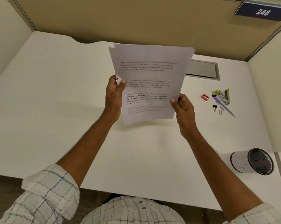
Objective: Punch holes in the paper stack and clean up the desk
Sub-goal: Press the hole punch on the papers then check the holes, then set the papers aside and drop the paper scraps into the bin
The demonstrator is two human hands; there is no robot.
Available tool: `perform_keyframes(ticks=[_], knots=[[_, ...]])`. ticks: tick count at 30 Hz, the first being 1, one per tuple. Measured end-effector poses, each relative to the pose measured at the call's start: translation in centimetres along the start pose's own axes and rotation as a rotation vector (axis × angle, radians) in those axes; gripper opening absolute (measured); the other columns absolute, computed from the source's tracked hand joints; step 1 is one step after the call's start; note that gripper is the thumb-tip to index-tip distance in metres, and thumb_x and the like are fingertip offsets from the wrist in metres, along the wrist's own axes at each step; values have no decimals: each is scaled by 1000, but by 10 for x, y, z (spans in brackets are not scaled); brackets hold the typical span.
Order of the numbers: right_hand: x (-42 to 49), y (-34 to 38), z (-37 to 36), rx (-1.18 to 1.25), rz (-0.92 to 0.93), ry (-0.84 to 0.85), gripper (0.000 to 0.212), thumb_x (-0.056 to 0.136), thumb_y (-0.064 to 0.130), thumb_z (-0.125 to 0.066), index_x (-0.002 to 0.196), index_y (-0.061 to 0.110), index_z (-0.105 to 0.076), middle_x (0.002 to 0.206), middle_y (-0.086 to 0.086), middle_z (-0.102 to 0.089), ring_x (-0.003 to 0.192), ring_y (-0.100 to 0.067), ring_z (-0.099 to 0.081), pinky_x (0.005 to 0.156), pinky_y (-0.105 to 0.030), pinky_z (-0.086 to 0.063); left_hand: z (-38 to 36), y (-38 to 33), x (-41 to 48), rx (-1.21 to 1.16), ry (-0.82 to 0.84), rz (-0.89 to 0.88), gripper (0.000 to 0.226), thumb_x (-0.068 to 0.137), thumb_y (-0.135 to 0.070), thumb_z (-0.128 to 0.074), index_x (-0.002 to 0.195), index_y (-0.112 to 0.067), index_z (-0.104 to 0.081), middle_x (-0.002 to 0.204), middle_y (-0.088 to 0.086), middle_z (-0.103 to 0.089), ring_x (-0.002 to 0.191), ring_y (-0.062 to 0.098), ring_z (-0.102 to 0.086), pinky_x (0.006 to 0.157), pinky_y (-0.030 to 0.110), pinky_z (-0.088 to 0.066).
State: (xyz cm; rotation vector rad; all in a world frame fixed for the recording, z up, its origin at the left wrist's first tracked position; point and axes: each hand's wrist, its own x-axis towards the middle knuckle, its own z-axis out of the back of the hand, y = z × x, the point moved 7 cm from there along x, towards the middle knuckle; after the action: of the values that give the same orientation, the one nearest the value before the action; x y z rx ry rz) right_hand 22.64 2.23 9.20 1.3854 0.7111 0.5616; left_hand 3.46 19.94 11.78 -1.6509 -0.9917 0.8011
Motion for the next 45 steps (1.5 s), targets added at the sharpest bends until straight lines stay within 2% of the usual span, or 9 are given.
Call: perform_keyframes(ticks=[6,9,14,19,23,26,32,38,45], knots=[[-15,-54,-33,-97,-184,136,18,99,16,-64,117,12,-65,109,3,-76,91,-11,-70,78,-30,-53,60,17,17,88,-210,206,18,102,-15,-59,119,-13,-60,123,10,-71,106,25,-70,89,40,-60],[-35,-82,-56,-83,-268,239,23,97,15,-67,119,16,-65,113,-4,-75,105,-26,-72,92,-44,-56,94,27,21,176,-251,281,21,101,-16,-60,123,-15,-62,117,4,-72,101,19,-69,86,37,-59],[-60,-105,-83,-71,-328,326,25,94,15,-70,117,22,-66,107,-3,-75,99,-17,-71,92,-31,-56,148,39,26,268,-315,369,16,99,-16,-63,115,-17,-63,111,3,-70,98,20,-66,87,36,-56],[-73,-113,-80,-382,-108,236,15,97,10,-64,107,20,-70,101,14,-74,93,-1,-68,84,-13,-49,209,50,40,380,-328,440,18,98,-12,-64,115,-16,-63,129,13,-68,105,24,-66,102,43,-54],[-93,-112,-65,-780,268,234,20,98,7,-59,109,20,-70,110,11,-69,106,-6,-62,94,-25,-49,253,58,55,536,-352,479,30,97,-14,-65,127,-8,-62,135,17,-65,107,28,-62,102,41,-50],[-111,-124,-61,-931,412,332,27,104,20,-51,128,20,-65,138,7,-60,134,-10,-50,115,-35,-39,271,60,68,625,-360,485,37,97,-18,-65,133,-9,-59,137,14,-63,114,30,-62,96,36,-48],[-123,-149,-55,-1263,425,385,65,107,47,-39,161,16,-21,170,0,-11,158,-20,-10,127,-49,-15,276,60,77,832,-371,396,44,98,-18,-62,140,-6,-54,135,14,-63,119,32,-62,99,40,-51],[-101,-153,-44,-1334,203,162,83,102,62,-33,163,13,-5,171,-5,0,158,-26,-1,127,-49,-7,237,49,70,1125,-377,48,57,94,-8,-56,149,-2,-41,150,17,-47,140,37,-42,119,46,-31],[-62,-149,-44,-1261,57,-1,92,99,70,-31,162,14,4,171,-2,7,158,-21,5,128,-46,-6,103,99,29,1250,151,-161,48,103,-16,-52,150,-6,-47,159,11,-43,152,28,-33,128,49,-16]])
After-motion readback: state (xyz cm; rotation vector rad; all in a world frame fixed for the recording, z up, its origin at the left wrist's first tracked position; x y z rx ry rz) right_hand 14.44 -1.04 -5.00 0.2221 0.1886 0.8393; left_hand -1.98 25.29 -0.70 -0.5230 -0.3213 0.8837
